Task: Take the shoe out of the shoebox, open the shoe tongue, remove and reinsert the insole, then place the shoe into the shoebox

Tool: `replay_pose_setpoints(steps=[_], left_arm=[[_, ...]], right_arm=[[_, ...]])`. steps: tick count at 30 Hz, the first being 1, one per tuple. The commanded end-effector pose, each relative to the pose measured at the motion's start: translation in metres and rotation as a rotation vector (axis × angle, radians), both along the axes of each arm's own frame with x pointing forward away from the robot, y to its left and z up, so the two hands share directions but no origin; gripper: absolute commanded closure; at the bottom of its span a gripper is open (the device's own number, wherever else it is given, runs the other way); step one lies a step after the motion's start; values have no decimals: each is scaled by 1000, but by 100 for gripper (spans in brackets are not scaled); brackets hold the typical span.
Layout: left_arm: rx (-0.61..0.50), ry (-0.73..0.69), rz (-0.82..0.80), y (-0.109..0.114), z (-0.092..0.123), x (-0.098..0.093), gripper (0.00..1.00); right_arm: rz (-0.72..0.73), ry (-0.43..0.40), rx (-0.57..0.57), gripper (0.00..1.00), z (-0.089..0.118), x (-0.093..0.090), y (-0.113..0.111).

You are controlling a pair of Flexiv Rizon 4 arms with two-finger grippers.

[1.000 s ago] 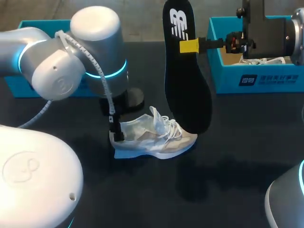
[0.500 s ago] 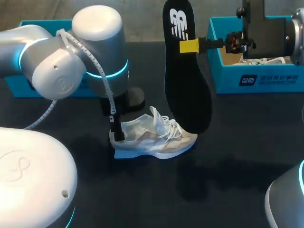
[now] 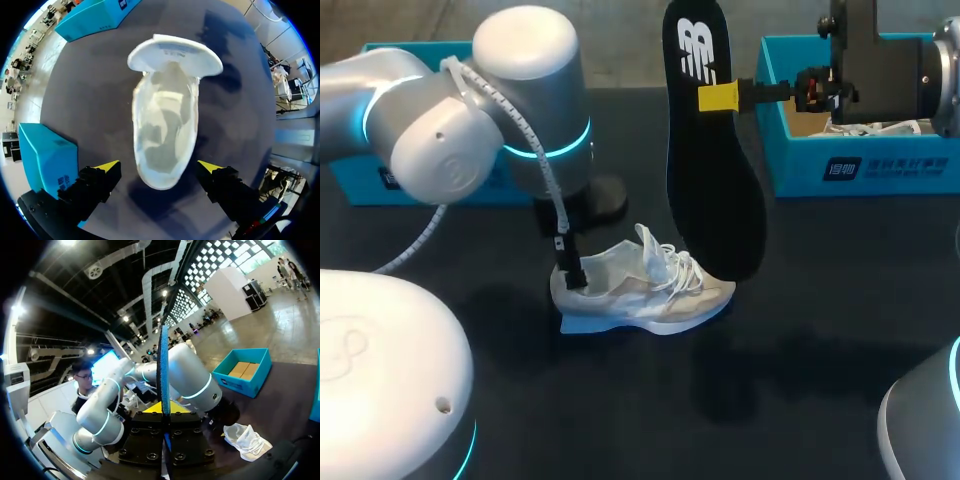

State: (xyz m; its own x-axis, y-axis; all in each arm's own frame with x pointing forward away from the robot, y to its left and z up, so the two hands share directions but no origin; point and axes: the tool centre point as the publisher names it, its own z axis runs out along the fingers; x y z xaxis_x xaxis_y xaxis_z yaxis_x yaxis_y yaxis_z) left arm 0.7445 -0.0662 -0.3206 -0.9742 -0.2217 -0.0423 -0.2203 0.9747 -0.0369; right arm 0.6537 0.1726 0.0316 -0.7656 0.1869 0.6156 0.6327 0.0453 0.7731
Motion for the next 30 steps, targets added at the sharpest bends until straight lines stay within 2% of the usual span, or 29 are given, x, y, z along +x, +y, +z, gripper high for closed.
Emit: replay_pose_setpoints(steps=[1, 6, 10, 14, 18, 22, 24, 27, 29, 30], left_arm=[[1, 6, 4, -12, -3, 13, 0], [14, -15, 8, -27, -10, 30, 0], [-17, -4, 6, -37, -20, 40, 0], [-22, 7, -2, -47, -31, 42, 13], [-51, 14, -11, -55, -41, 45, 14], [-54, 32, -15, -63, -51, 48, 22], [-60, 38, -18, -66, -56, 47, 23], [-62, 48, -27, -69, -63, 46, 33], [-75, 47, -40, -71, -67, 45, 33], [-74, 47, -44, -72, -68, 44, 42]], right_arm=[[-1, 2, -3, 100, 0, 2, 4], [-1, 2, -3, 100, 0, 2, 4], [-1, 2, -3, 100, 0, 2, 4], [-1, 2, -3, 100, 0, 2, 4], [-1, 2, -3, 100, 0, 2, 4], [-1, 2, -3, 100, 0, 2, 4], [-1, 2, -3, 100, 0, 2, 4], [-1, 2, -3, 100, 0, 2, 4], [-1, 2, -3, 100, 0, 2, 4], [-1, 2, -3, 100, 0, 2, 4]])
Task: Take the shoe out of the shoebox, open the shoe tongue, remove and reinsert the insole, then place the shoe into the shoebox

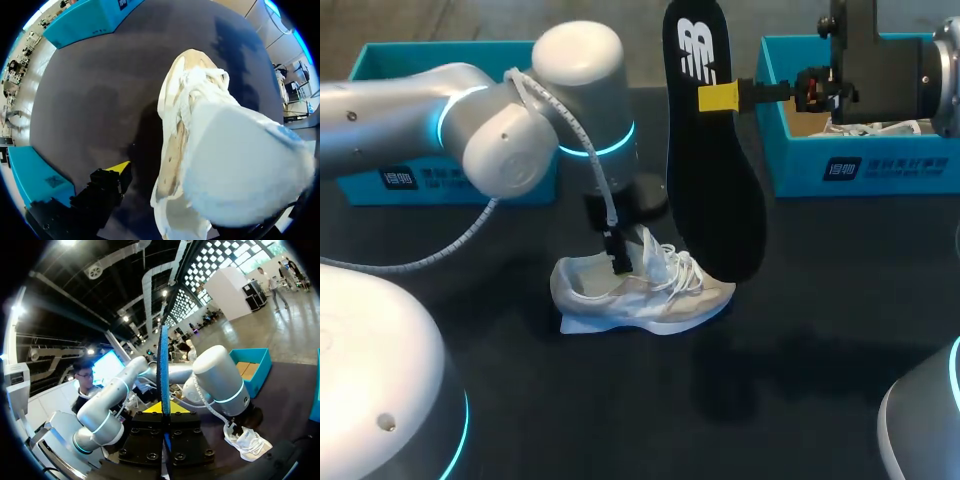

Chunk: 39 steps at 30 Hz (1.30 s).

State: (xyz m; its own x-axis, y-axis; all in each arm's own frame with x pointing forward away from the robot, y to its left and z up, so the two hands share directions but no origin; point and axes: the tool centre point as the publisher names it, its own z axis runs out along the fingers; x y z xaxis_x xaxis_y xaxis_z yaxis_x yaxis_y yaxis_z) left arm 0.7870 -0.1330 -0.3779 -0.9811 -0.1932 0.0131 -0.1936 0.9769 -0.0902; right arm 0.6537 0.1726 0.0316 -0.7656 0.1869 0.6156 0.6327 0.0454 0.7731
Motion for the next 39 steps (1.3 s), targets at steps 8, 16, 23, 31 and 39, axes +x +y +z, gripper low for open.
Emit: replay_pose_setpoints(steps=[8, 16, 23, 31, 39], left_arm=[[-35, 23, -23, -9, -20, -1, 68], [-36, 49, -72, -14, -26, -5, 100], [-61, 68, -161, -15, -14, -2, 100], [-69, 160, -422, -16, 5, 11, 100], [26, 153, -846, -27, 18, 6, 100]], right_arm=[[-1, 2, -3, 100, 0, 2, 4], [-1, 2, -3, 100, 0, 2, 4], [-1, 2, -3, 100, 0, 2, 4], [-1, 2, -3, 100, 0, 2, 4], [-1, 2, -3, 100, 0, 2, 4]])
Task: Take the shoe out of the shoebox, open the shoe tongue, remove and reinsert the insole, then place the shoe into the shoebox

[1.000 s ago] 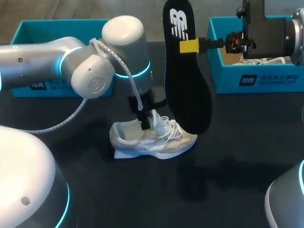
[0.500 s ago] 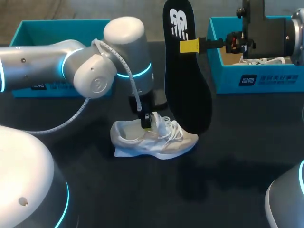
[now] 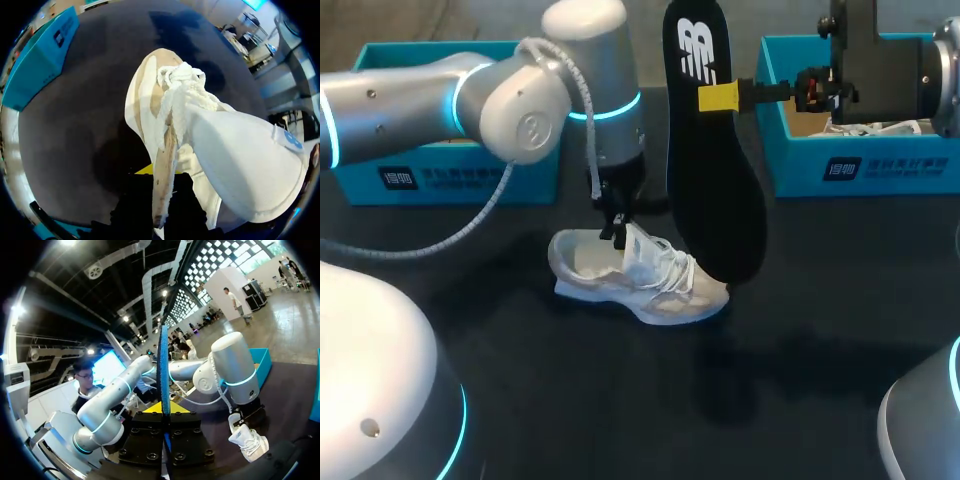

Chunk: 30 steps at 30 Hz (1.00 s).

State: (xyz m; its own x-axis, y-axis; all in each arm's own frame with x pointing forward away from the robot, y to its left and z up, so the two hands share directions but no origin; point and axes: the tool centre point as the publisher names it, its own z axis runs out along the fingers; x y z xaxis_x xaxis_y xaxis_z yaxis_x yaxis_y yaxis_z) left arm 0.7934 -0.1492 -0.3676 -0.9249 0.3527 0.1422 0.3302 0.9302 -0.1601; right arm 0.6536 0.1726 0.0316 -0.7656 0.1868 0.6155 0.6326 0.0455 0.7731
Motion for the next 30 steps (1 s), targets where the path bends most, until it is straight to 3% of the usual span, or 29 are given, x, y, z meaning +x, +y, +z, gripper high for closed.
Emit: replay_pose_setpoints(steps=[1, 7, 25, 30], left_arm=[[41, -16, -371, -12, 9, -4, 100], [-6, -134, -629, -9, 19, -13, 100], [-14, -157, -640, -8, 20, -15, 100], [-39, -79, -759, -8, 31, -10, 100]], right_arm=[[-1, 2, -3, 100, 0, 2, 4], [-1, 2, -3, 100, 0, 2, 4], [-1, 2, -3, 100, 0, 2, 4], [-1, 2, -3, 100, 0, 2, 4]])
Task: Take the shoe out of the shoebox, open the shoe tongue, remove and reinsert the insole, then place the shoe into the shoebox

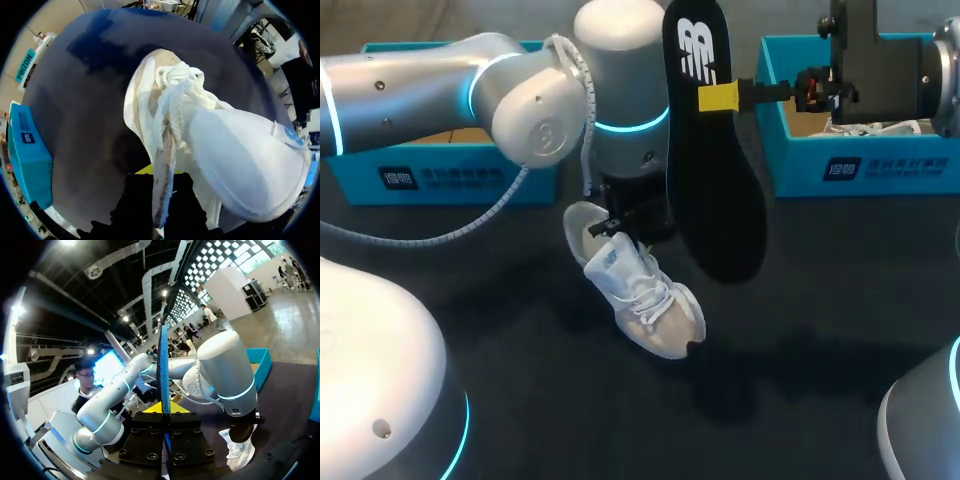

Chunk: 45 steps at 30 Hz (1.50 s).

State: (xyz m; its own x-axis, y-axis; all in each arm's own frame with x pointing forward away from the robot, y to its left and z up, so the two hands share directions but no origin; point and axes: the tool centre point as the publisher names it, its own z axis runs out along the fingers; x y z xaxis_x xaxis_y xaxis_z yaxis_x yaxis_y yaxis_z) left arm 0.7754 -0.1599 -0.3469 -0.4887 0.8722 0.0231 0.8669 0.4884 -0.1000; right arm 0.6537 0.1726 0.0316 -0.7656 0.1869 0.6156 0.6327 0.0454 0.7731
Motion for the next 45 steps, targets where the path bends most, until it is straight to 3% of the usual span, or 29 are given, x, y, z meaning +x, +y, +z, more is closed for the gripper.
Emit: replay_pose_setpoints(steps=[1, 7, 12, 19, 34, 45], left_arm=[[10, 56, -71, 1, 12, 8, 100], [82, 185, -225, -4, 17, 14, 100], [136, 276, -354, -16, 9, 21, 100], [214, 299, -436, -32, -3, 20, 100], [324, 218, -403, -40, -12, 1, 100], [369, 235, -423, -36, -25, -8, 100]], right_arm=[[-1, 2, -3, 100, 0, 2, 4], [-1, 2, -3, 100, 0, 2, 4], [-1, 2, -3, 100, 0, 2, 4], [-1, 2, -3, 100, 0, 2, 4], [-1, 2, -3, 100, 0, 2, 4], [-1, 2, -3, 100, 0, 2, 4]])
